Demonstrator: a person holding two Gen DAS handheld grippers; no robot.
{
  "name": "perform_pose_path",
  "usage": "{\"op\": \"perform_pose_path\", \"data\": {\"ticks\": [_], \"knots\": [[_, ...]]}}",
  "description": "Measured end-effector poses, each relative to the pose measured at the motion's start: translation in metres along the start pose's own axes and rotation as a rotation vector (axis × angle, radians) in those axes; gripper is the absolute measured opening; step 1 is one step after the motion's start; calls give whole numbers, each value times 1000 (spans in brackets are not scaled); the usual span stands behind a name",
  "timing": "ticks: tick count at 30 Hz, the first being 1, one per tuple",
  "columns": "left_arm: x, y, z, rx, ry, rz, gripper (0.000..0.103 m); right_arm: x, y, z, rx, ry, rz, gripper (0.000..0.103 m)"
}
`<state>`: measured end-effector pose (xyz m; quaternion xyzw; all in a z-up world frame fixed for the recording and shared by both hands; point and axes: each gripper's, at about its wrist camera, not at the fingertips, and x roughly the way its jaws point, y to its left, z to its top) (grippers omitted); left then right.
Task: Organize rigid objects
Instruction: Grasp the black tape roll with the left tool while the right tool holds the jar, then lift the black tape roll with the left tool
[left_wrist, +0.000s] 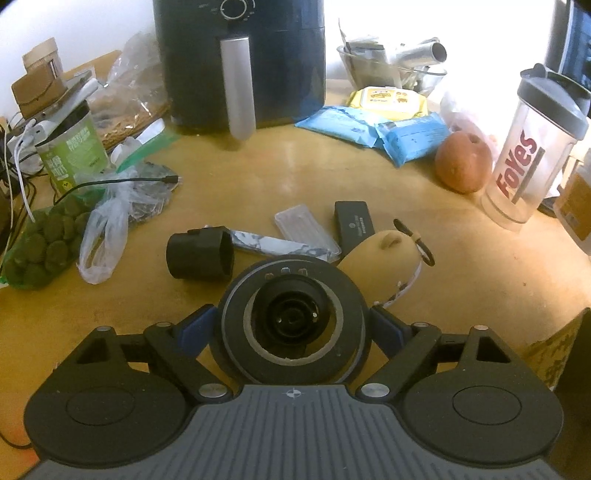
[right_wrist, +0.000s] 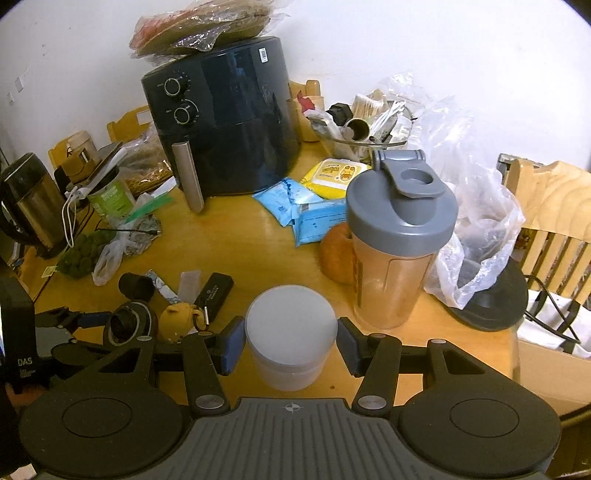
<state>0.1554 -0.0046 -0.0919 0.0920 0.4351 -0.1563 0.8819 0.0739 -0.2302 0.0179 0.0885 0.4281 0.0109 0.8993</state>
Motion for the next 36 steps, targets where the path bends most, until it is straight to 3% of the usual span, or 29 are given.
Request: {"op": "perform_pose_path", "data": {"ticks": [15,27,36], "knots": [[-21,2,3,-96,-33,62,88,4,-3,-1,-55,7,133,56],[-41,-22,1,-30,-72,145,88,-7,-15,-12,-87,26,189,56],[-61,-16,-16,-93,-51,163,88,-13,-21,-20,-77,30,211,56]]}}
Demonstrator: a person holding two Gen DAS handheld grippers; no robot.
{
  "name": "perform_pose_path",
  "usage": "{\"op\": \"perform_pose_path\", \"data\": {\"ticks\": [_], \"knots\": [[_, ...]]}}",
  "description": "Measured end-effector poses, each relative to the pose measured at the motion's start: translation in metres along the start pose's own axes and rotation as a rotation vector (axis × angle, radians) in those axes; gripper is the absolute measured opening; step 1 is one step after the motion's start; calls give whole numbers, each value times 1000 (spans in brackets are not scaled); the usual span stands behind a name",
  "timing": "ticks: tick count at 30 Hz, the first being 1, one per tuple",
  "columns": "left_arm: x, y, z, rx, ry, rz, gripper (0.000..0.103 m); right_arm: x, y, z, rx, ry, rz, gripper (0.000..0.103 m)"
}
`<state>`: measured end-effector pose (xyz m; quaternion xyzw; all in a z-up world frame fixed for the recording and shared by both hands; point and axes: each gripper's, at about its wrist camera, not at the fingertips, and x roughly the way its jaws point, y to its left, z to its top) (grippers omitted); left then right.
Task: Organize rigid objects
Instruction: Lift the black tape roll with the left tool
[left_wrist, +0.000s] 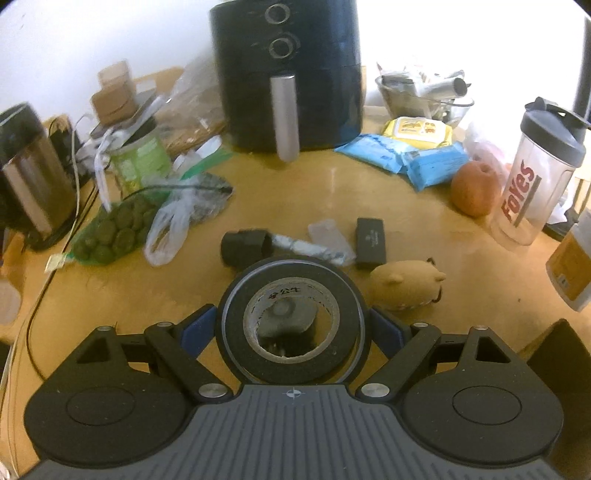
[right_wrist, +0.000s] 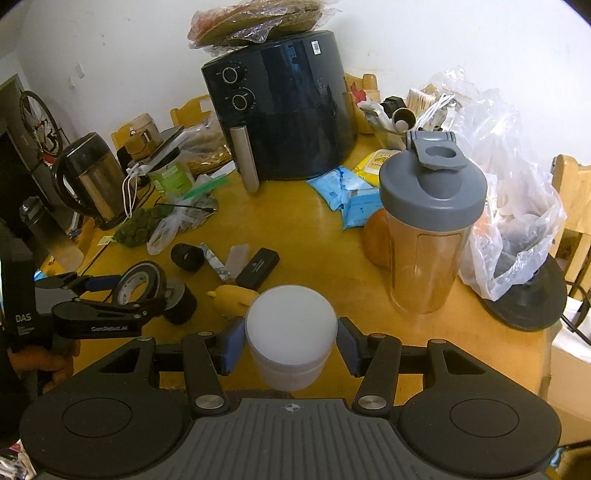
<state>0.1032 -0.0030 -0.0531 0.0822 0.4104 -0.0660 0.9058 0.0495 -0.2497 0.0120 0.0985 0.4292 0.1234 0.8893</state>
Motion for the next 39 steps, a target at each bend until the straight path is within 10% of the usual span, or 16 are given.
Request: {"op": "perform_pose_path", "data": {"ticks": [21,33,39], "knots": [[13,51,-47,-107,168,106,89,17,14,-5,-10,52,22,56],[-3,70,-63,-273,138,41,89,21,14,-2,-9,65,16,56],[-1,73,-64,-286,135,28,74,22,14,-2,-11,66,17,56]]}}
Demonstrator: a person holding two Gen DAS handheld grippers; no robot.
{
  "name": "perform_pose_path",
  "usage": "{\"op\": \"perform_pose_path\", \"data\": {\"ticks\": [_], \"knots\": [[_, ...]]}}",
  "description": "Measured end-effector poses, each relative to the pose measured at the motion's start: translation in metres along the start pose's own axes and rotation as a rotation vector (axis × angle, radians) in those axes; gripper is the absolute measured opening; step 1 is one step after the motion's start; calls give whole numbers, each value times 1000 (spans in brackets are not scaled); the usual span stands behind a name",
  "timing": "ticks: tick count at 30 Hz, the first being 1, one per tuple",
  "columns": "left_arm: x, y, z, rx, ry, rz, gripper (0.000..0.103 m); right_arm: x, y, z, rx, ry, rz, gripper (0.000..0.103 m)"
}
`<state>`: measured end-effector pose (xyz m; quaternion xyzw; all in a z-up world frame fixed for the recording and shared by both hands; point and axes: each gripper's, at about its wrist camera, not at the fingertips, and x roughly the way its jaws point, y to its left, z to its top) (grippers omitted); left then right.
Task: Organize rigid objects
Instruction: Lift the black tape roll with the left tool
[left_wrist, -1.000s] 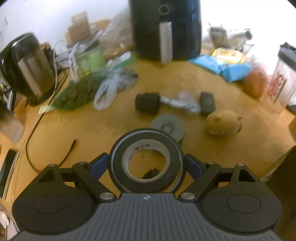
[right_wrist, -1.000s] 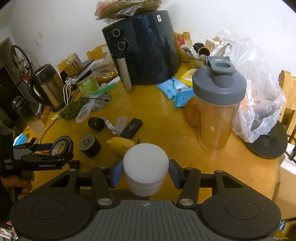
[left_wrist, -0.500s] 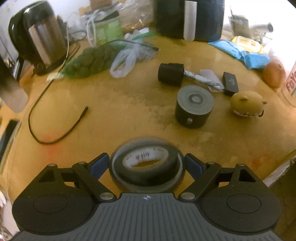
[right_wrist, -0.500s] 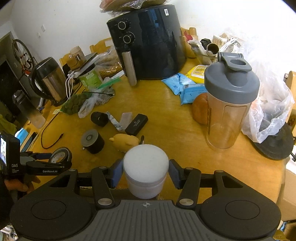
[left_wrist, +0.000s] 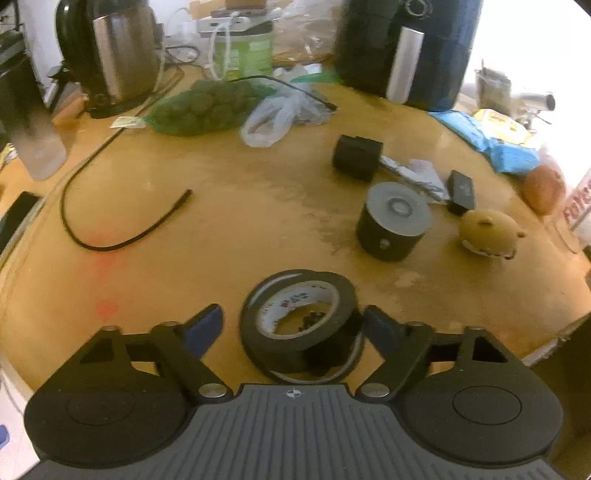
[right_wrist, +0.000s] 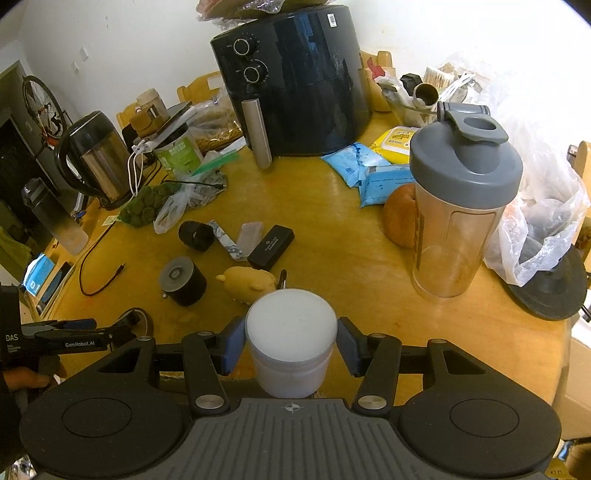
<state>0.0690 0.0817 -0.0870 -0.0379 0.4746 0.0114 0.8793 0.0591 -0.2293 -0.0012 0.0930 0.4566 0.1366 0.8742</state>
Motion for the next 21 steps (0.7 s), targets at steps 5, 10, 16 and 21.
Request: {"op": "perform_pose_path", "data": {"ticks": [5,10,16,21], "knots": [[0,-14,-1,84,0,5,45,1,0,0,3,-2,2,56],[2,-25,-1,118,6,36,31,1,-2,-2,8,-6,6,56],[-1,-30,0,147,5,45,24,-3,-6,-4,17,-11,13,56],[-9,-28,3,132,-6,70,22,-6,-8,-6,18,-15,23,56]]}}
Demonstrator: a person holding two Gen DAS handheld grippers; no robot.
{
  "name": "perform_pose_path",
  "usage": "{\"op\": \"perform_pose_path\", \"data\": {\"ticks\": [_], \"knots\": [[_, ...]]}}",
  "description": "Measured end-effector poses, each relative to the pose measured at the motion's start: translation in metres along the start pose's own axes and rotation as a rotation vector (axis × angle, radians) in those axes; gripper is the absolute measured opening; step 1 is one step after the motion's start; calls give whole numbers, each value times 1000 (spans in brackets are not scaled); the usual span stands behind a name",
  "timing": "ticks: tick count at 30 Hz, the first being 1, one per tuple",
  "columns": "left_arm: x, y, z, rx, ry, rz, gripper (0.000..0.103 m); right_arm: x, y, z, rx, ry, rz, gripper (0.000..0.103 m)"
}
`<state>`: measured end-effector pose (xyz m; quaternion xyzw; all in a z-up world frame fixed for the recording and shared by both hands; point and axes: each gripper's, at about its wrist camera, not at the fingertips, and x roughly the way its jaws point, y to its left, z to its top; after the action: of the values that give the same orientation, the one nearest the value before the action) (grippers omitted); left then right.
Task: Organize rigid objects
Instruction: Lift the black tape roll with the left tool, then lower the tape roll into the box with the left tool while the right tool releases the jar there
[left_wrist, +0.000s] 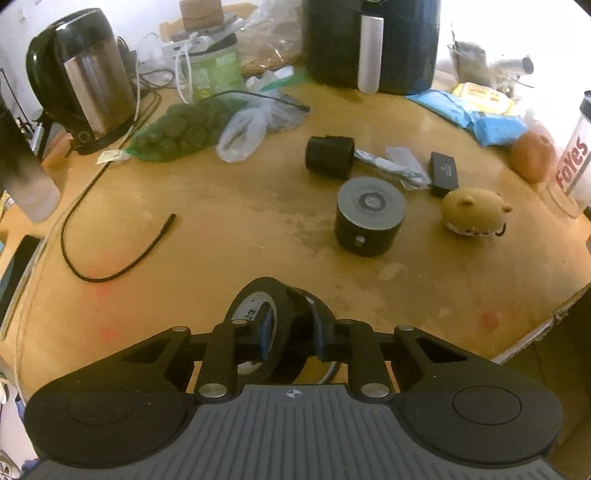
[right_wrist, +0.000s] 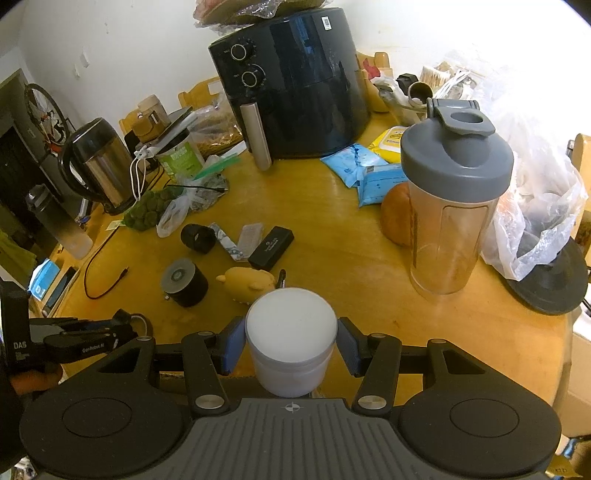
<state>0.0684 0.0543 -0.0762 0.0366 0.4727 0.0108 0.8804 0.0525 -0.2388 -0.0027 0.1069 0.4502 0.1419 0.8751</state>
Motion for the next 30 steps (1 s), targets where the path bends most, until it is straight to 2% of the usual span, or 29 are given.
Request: {"op": "perform_pose_path", "data": {"ticks": [5,9,20,30], "knots": [[-18,2,4,-9,-29,17,22,-3,-2,-1,1,-3,11,56],[-38,1,10,-34,-54,1,22,-6,-3,-3,-4,-5,21,56],[-98,-36,6,-5,-110,-88,22,-19,-1,-13,-32,-3,76,56],[-115,-76,-14,54,-98,-169,22,-28,11,-26,-104,37,166,56]]}}
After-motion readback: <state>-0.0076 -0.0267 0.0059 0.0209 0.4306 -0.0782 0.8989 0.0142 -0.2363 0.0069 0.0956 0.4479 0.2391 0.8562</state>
